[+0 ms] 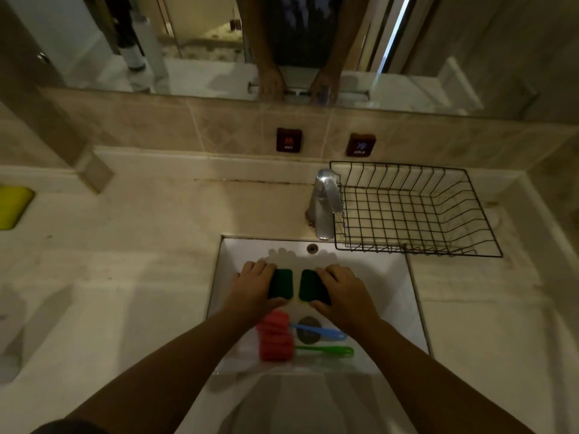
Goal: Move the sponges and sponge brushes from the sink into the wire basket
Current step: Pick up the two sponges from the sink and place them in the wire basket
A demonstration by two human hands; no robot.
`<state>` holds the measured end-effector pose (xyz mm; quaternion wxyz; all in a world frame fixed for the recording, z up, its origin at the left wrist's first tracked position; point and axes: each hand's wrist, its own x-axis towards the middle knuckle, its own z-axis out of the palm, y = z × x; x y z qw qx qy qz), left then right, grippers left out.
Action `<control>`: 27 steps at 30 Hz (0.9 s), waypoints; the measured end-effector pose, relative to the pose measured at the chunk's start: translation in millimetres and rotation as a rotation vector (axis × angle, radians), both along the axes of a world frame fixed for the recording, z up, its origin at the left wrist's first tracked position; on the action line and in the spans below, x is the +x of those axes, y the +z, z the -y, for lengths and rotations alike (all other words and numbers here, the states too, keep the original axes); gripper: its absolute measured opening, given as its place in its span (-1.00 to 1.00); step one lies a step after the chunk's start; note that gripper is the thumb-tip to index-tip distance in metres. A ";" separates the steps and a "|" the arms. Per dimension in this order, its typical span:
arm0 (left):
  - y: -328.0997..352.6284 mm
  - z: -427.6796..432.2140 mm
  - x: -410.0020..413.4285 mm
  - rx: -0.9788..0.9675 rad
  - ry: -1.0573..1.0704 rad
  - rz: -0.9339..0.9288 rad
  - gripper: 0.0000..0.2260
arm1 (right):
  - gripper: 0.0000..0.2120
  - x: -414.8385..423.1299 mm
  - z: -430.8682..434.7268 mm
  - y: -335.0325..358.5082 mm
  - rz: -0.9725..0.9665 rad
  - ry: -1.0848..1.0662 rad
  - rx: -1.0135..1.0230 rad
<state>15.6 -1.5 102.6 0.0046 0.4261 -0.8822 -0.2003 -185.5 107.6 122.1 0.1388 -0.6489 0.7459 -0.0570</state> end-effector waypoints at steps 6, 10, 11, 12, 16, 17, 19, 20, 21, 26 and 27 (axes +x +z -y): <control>23.3 -0.7 0.8 -0.053 -0.064 0.057 -0.33 | -0.31 -9.6 -2.7 25.0 -0.027 0.062 -0.036; 31.2 -4.0 4.1 -0.053 -0.040 0.048 -0.36 | -0.29 -12.6 -9.5 29.7 -0.025 0.065 -0.046; 31.8 -5.3 5.3 -0.050 -0.033 0.048 -0.37 | -0.29 -13.6 -11.8 29.4 -0.030 0.066 -0.046; 32.3 -6.5 6.0 -0.049 -0.031 0.049 -0.37 | -0.29 -14.6 -13.8 29.1 -0.036 0.068 -0.046; 36.7 -7.5 4.2 -0.072 -0.043 0.039 -0.38 | -0.29 -15.5 -18.6 26.5 -0.017 0.059 -0.057; 38.5 -6.5 2.4 -0.088 -0.048 0.029 -0.38 | -0.29 -15.3 -19.0 26.3 -0.012 0.053 -0.056; 41.2 -4.5 -1.6 -0.110 -0.061 0.012 -0.39 | -0.29 -14.4 -19.8 26.8 -0.010 0.047 -0.055; 41.7 -3.6 -3.7 -0.113 -0.068 0.004 -0.39 | -0.29 -14.4 -19.8 27.6 -0.006 0.040 -0.053; 41.5 -2.6 -5.5 -0.116 -0.078 -0.002 -0.39 | -0.29 -14.3 -20.3 28.4 -0.004 0.029 -0.048; 39.6 2.8 -12.7 -0.114 -0.105 -0.026 -0.39 | -0.29 -16.3 -23.2 34.7 -0.012 -0.032 -0.035; 39.5 2.7 -14.8 -0.112 -0.113 -0.029 -0.39 | -0.29 -17.5 -25.6 35.7 -0.010 -0.048 -0.035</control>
